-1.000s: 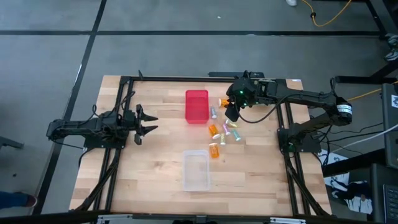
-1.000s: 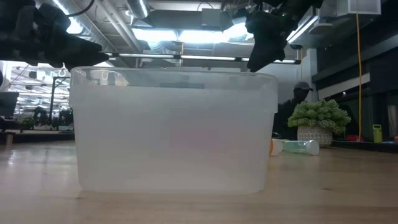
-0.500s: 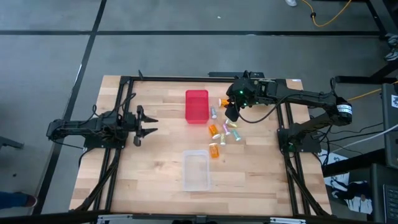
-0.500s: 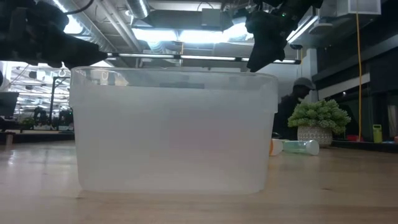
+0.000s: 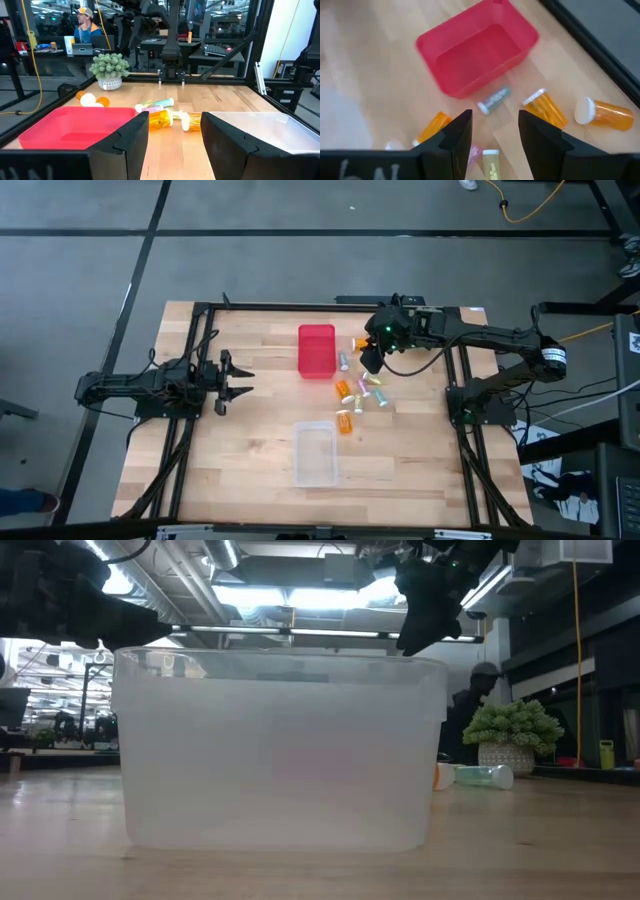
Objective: Pick and place medicine bottles into bin by pill shape (circle, oval)
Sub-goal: Put the small yellow pill bottle into the transparent bin, then put the small blue pill bottle into the transparent bin
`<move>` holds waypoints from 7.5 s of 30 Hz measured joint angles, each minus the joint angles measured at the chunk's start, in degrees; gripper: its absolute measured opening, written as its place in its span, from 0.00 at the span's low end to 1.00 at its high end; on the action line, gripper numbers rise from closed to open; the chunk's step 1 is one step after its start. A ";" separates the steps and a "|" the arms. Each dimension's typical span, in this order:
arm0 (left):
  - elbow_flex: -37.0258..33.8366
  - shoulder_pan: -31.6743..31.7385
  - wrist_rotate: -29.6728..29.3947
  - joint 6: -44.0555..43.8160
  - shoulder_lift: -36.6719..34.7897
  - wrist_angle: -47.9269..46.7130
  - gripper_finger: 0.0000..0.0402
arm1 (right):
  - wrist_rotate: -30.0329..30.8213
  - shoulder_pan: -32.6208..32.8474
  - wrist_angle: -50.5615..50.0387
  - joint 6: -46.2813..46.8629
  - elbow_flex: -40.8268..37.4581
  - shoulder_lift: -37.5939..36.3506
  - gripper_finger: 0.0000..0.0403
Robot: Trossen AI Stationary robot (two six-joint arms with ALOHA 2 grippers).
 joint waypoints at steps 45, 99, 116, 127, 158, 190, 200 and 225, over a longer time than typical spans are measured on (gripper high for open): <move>0.00 0.00 -0.07 0.86 0.00 -0.06 0.43 | -2.79 2.97 16.56 6.61 -27.67 0.00 0.40; 0.00 0.00 -0.07 1.24 0.02 -0.07 0.43 | -7.32 6.14 21.95 2.43 -12.11 10.75 0.25; 0.00 0.00 -0.09 1.26 0.02 -0.05 0.43 | -32.26 20.45 40.56 -15.96 -9.00 12.33 0.25; 0.00 0.00 -0.08 1.26 0.00 -0.05 0.43 | -29.71 21.44 49.34 -12.43 -9.06 21.21 0.25; 0.00 0.00 -0.07 1.26 0.02 -0.06 0.43 | -29.71 21.29 52.25 -11.82 -9.05 22.36 0.32; 0.00 0.00 -0.07 1.32 0.02 -0.06 0.43 | 5.18 18.03 -12.79 30.32 -9.03 -2.38 0.33; 0.00 0.00 -0.07 1.32 0.02 -0.04 0.43 | 5.26 17.88 -11.95 35.59 -9.03 -2.14 0.34; 0.00 0.01 -0.09 1.32 0.01 -0.05 0.43 | 6.13 17.88 -8.21 38.88 -10.49 11.02 0.59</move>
